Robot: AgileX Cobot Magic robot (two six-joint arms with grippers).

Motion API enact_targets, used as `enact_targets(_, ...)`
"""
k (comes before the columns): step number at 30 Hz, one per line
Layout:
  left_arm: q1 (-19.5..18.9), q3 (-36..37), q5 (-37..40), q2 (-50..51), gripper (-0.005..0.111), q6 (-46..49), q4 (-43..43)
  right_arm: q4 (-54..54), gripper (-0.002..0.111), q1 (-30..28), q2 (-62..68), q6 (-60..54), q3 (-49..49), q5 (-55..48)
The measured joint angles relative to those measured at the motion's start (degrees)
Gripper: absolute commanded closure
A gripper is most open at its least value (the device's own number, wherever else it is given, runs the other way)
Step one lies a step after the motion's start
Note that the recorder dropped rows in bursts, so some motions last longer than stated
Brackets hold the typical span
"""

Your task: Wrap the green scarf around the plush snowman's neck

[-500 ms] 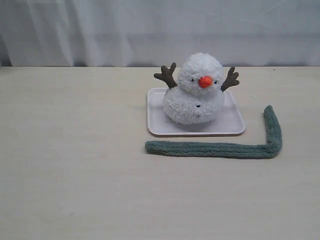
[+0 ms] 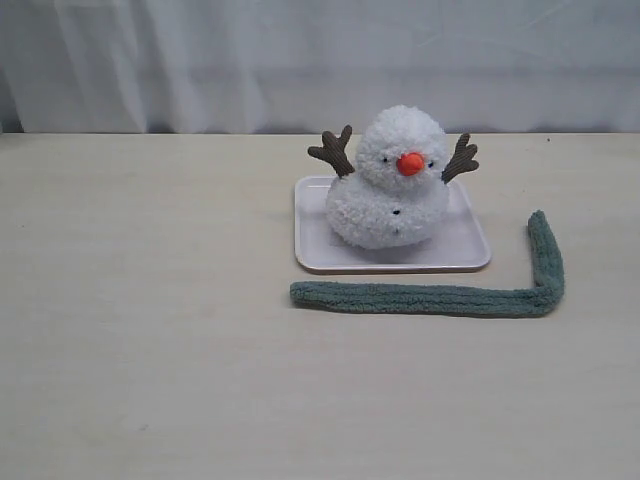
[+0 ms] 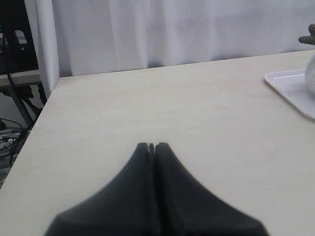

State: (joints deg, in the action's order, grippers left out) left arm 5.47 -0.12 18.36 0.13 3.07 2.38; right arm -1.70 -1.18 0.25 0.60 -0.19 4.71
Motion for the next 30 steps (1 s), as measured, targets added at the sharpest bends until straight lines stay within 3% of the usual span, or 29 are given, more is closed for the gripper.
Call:
enact_targets(5, 0.0, 0.0, 0.0, 0.0, 0.107, 0.0, 0.0, 0.0, 0.052, 0.0, 0.0, 0.43, 0.0, 13.4)
enact_targets(12, 0.0, 0.0, 0.0, 0.0, 0.107, 0.0, 0.0, -0.09, 0.051, 0.0, -0.09, 17.26, 0.0, 32.97)
enact_targets(17, 0.0, 0.0, 0.0, 0.0, 0.107, 0.0, 0.0, -0.78, 0.039, 0.0, -0.09, 19.37, -5.02, 26.44)
enact_targets(21, 0.0, 0.0, 0.0, 0.0, 0.107, 0.0, 0.0, -4.39, 0.038, 0.0, -0.09, 19.37, -11.34, 16.49)
enact_targets(24, 0.0, 0.0, 0.0, 0.0, 0.107, 0.0, 0.0, -9.14, 0.038, 0.0, -0.09, 19.37, -12.88, 14.49)
enact_targets(26, 0.0, 0.0, 0.0, 0.0, 0.107, 0.0, 0.0, -12.9, 0.045, 0.0, -0.09, 19.37, -13.16, 12.5)
enact_targets(27, 0.0, 0.0, 0.0, 0.0, 0.107, 0.0, 0.0, -14.21, 0.054, 0.0, -0.09, 19.37, -13.25, 10.91)
enact_targets(30, 0.0, 0.0, 0.0, 0.0, 0.107, 0.0, 0.0, -16.16, 0.094, 0.0, -0.09, 19.37, -13.25, 6.17)
